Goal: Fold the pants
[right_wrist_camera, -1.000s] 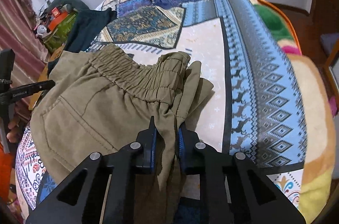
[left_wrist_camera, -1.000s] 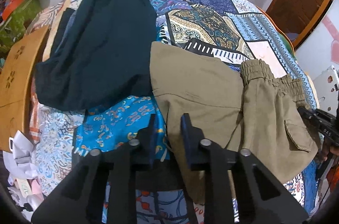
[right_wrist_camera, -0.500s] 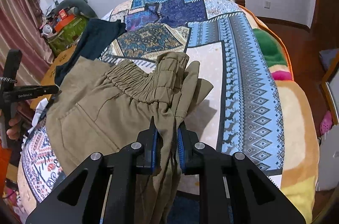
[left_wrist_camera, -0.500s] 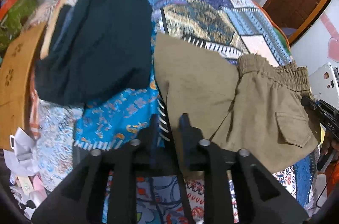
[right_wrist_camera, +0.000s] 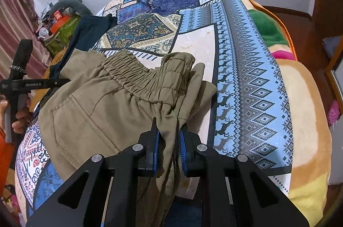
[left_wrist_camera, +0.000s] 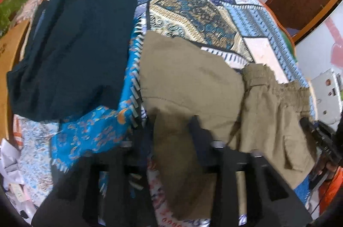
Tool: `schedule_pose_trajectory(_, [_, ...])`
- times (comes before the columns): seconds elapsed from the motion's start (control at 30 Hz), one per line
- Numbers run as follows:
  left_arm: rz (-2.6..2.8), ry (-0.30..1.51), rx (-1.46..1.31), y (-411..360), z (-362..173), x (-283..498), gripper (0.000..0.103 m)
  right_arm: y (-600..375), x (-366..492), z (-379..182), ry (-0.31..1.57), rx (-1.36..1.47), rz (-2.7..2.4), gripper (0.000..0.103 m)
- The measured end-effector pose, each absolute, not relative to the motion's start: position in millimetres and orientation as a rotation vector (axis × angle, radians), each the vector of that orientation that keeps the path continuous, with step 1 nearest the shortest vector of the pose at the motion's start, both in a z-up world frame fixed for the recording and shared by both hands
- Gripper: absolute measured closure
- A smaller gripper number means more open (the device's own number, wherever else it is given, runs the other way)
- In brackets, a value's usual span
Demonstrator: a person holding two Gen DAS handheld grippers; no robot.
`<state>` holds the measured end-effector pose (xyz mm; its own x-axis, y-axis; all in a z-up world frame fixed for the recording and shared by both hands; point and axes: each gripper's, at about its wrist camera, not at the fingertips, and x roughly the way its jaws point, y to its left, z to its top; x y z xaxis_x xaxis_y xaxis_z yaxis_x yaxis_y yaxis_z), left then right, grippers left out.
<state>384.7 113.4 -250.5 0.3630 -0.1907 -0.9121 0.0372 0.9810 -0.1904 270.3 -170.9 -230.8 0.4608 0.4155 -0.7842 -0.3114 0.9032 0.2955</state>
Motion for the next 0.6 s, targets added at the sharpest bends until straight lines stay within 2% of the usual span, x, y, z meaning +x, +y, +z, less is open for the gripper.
schedule_pose_trajectory(0.07, [-0.139, 1.174, -0.142, 110.9, -246.7, 385.1, 0.092, -171.9, 272.1, -230.4, 0.991, 0.121, 0.449, 0.089])
schedule_pose_trajectory(0.17, [-0.130, 1.121, -0.076, 102.0, -234.0, 378.9, 0.098, -172.5, 274.5, -226.1, 0.978, 0.118, 0.448, 0.089])
schedule_pose_trajectory(0.33, [-0.134, 0.993, 0.032, 90.1, -196.0, 362.1, 0.099, -170.4, 280.8, -213.2, 0.956, 0.115, 0.466, 0.089])
schedule_pose_trajectory(0.6, [-0.093, 0.879, 0.061, 110.4, -139.2, 348.5, 0.099, -141.0, 293.1, -169.4, 0.864, 0.054, 0.512, 0.089])
